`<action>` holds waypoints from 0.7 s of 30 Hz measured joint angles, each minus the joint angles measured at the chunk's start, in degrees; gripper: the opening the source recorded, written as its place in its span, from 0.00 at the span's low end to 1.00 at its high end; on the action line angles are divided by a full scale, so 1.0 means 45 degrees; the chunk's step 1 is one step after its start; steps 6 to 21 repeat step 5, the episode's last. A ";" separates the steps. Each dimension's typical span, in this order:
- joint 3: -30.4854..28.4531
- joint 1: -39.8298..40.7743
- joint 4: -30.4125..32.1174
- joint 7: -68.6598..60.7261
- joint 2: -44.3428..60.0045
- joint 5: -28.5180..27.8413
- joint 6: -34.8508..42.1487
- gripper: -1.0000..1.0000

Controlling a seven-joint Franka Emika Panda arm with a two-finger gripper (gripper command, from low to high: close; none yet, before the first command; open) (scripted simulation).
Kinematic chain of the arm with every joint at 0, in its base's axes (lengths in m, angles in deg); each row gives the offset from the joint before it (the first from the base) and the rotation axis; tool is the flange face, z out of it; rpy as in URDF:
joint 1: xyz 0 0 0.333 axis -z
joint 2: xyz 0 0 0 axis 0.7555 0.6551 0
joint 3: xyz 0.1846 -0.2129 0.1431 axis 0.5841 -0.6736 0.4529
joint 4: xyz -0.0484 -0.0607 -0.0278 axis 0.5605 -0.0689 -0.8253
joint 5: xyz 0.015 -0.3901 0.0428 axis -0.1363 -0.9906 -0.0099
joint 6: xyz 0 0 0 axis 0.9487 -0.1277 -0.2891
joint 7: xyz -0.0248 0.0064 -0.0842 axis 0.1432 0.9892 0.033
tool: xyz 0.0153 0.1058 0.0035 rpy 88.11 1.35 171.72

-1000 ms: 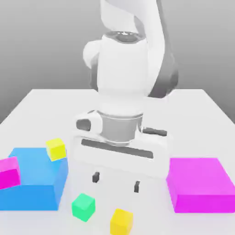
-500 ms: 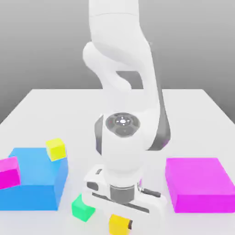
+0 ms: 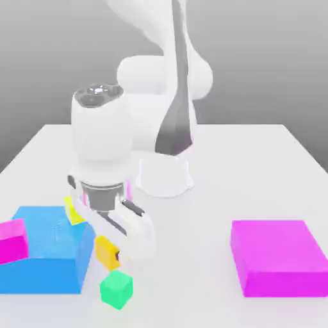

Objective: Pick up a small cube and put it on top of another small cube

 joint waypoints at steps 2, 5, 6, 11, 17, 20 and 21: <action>-0.0013 -0.0010 -0.0044 0.0039 0.0830 -0.0026 -0.0785 1.00; -0.0013 -0.0010 -0.0044 0.0039 0.0830 -0.0026 -0.0785 1.00; -0.0013 -0.0010 -0.0044 0.0039 0.0830 -0.0026 -0.0785 1.00; -0.0013 -0.0010 -0.0044 0.0039 0.0830 -0.0026 -0.0785 1.00; -0.0013 -0.0010 -0.0044 0.0039 0.0830 -0.0026 -0.0785 1.00; -0.0013 -0.0010 -0.0044 0.0039 0.0830 -0.0026 -0.0785 1.00; -0.0013 -0.0010 -0.0044 0.0039 0.0830 -0.0026 -0.0785 1.00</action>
